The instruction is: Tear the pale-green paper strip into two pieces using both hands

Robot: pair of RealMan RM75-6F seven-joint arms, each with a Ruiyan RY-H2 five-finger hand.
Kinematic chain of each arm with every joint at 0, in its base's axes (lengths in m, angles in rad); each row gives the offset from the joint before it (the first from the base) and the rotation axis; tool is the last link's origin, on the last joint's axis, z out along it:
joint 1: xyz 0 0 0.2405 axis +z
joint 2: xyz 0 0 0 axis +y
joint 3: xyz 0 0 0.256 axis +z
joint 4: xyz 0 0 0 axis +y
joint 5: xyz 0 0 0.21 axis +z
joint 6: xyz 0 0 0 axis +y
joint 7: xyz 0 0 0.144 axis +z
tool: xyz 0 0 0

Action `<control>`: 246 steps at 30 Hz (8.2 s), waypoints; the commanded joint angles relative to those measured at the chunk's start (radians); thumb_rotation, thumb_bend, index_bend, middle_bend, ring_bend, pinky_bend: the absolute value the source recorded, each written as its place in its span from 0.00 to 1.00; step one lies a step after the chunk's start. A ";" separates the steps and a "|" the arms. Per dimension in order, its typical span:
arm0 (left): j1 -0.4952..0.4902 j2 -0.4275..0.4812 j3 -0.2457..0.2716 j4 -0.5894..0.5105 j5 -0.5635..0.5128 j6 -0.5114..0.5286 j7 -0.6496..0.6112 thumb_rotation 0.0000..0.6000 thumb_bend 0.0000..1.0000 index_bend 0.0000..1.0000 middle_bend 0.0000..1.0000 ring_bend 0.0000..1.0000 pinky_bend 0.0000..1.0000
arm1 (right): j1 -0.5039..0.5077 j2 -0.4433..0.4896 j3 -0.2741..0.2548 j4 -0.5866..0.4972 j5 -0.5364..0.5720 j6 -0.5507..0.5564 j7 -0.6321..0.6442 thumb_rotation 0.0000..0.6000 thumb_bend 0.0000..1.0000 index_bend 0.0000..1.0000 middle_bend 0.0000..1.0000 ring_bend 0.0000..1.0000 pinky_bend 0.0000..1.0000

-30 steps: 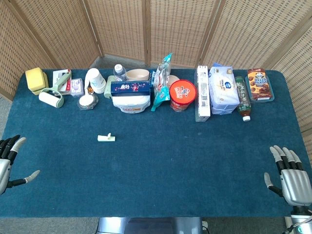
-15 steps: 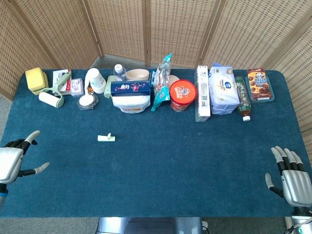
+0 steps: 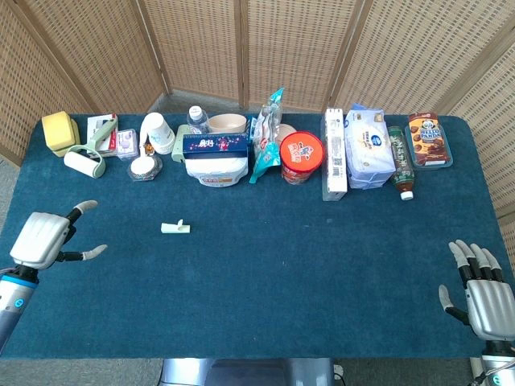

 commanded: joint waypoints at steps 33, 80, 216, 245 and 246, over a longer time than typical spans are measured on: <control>-0.188 -0.105 -0.006 0.014 -0.142 -0.256 0.157 1.00 0.29 0.32 0.97 0.98 0.97 | -0.005 -0.007 0.014 0.020 0.017 0.006 0.017 0.85 0.48 0.02 0.10 0.01 0.08; -0.380 -0.357 0.001 0.243 -0.312 -0.472 0.246 1.00 0.29 0.38 0.97 0.99 0.97 | -0.047 -0.012 0.014 0.050 0.049 0.028 0.053 0.85 0.48 0.02 0.10 0.01 0.08; -0.413 0.246 0.030 -0.361 -0.079 -0.443 -0.040 1.00 0.46 0.74 1.00 1.00 0.97 | 0.073 -0.080 0.063 0.061 0.028 -0.091 0.288 0.86 0.48 0.09 0.13 0.06 0.11; -0.648 0.173 -0.052 -0.418 -0.199 -0.684 0.067 1.00 0.46 0.75 1.00 1.00 0.97 | 0.211 -0.139 0.068 -0.089 -0.107 -0.129 0.360 0.86 0.48 0.18 0.24 0.15 0.14; -0.656 0.171 -0.053 -0.418 -0.209 -0.690 0.072 1.00 0.46 0.75 1.00 1.00 0.97 | 0.218 -0.145 0.068 -0.095 -0.113 -0.133 0.359 0.86 0.48 0.18 0.24 0.15 0.14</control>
